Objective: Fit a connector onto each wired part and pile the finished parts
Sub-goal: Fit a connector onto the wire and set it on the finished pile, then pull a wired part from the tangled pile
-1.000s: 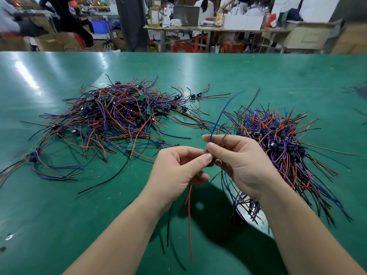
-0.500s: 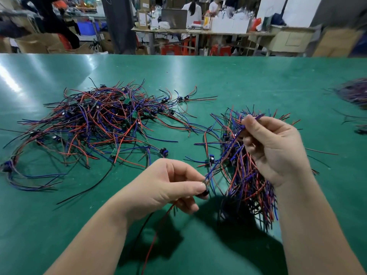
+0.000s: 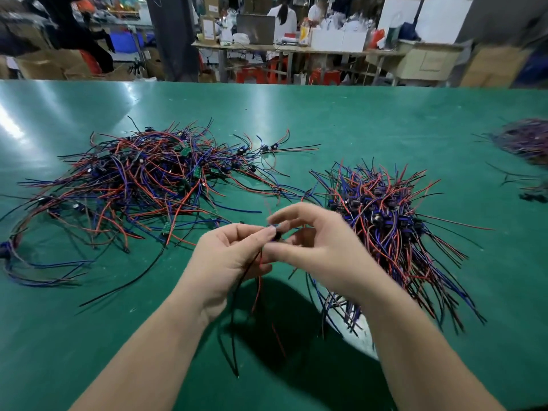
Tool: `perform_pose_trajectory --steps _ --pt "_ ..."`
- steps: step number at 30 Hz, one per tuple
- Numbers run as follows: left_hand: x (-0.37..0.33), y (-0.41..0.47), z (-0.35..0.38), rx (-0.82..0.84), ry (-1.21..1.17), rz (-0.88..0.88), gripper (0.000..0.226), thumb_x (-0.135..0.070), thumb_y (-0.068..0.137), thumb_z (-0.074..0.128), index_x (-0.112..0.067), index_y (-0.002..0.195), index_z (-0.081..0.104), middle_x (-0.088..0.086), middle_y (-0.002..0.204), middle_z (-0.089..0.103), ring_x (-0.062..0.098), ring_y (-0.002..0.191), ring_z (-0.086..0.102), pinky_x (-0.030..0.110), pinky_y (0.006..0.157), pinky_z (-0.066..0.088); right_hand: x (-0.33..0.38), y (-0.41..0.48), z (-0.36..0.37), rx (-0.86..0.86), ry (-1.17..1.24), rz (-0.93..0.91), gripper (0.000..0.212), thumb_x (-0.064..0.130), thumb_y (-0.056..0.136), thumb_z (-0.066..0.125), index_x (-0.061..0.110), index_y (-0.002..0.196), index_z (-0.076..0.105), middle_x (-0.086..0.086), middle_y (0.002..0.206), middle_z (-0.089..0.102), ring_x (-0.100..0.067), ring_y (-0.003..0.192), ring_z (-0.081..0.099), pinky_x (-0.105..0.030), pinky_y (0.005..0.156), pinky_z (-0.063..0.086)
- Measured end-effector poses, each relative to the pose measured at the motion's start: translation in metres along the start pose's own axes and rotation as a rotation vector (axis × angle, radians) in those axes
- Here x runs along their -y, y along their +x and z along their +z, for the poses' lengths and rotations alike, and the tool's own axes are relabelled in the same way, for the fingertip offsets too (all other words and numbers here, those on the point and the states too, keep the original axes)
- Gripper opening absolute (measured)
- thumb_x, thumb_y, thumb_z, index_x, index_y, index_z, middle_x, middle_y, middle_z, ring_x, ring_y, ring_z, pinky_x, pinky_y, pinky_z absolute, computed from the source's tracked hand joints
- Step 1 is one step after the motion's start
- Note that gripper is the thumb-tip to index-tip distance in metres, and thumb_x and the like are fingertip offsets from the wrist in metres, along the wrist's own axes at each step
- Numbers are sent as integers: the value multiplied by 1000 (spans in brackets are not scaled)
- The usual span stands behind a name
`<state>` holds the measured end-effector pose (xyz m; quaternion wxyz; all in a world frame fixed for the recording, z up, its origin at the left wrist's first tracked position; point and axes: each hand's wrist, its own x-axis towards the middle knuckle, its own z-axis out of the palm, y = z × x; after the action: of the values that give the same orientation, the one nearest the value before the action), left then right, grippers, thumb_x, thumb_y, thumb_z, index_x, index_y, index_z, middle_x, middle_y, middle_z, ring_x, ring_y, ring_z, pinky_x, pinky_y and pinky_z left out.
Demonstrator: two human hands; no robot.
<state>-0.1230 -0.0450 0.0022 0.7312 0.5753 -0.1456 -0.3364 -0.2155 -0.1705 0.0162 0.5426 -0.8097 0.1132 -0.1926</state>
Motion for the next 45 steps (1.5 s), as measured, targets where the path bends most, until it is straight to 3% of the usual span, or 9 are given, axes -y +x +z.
perform_pose_trajectory --steps 7,12,16,19,22,29,37,39,45 --pt "-2 0 1 41 59 119 17 -25 81 64 -16 73 75 3 86 75 12 78 70 24 59 56 4 2 -5 -347 -6 -239 22 8 76 77 22 93 73 -2 87 67 -13 72 62 -23 69 50" --pt "1 8 -16 -385 812 533 16 -13 86 63 -24 96 68 -12 93 68 12 85 60 21 80 45 2 1 -37 -847 0 -442 22 10 82 72 16 104 68 -12 96 68 -19 83 67 -27 75 53" --pt "13 18 -27 -424 1258 410 42 -38 86 60 -21 124 57 1 123 55 25 115 44 35 98 33 -6 2 -62 -1060 -210 -415 20 17 83 71 15 102 64 -4 89 66 -10 76 66 -27 72 55" --pt "27 20 -28 -298 1505 239 63 -61 84 49 -35 140 38 -3 135 41 25 124 33 40 104 25 -16 6 -76 -911 -476 -50 15 22 79 71 21 93 70 -5 85 69 -16 74 64 -36 81 54" --pt "35 21 -26 -195 1543 220 56 -60 86 44 -50 139 31 -7 146 32 21 132 23 42 109 11 -24 6 -80 -689 -619 192 16 21 78 72 14 92 75 -4 83 70 -17 78 60 -28 80 47" --pt "32 22 -25 -223 1521 199 45 -43 84 48 -42 128 50 -16 149 36 16 144 14 57 109 -15 -21 5 -78 -667 -598 230 12 15 77 72 19 89 73 2 79 67 -14 78 61 -24 77 44" --pt "30 23 -23 -361 1483 290 33 -50 88 49 -24 85 69 -14 109 65 14 121 42 42 101 1 -18 5 -75 -825 -569 81 15 31 79 73 22 90 71 -5 84 62 -14 65 54 -21 71 36" --pt "28 24 -23 -378 1401 377 24 -42 90 53 -26 90 71 -15 115 65 12 121 47 36 99 7 -10 4 -66 -880 -441 -53 4 27 84 67 24 83 68 -2 80 65 -12 64 57 -24 71 44" --pt "13 10 -12 -244 808 749 32 3 82 65 -8 111 70 -9 115 63 -2 107 56 4 97 33 7 2 -20 -512 134 -106 9 8 88 65 11 80 68 -5 65 68 -14 47 61 -22 45 48"
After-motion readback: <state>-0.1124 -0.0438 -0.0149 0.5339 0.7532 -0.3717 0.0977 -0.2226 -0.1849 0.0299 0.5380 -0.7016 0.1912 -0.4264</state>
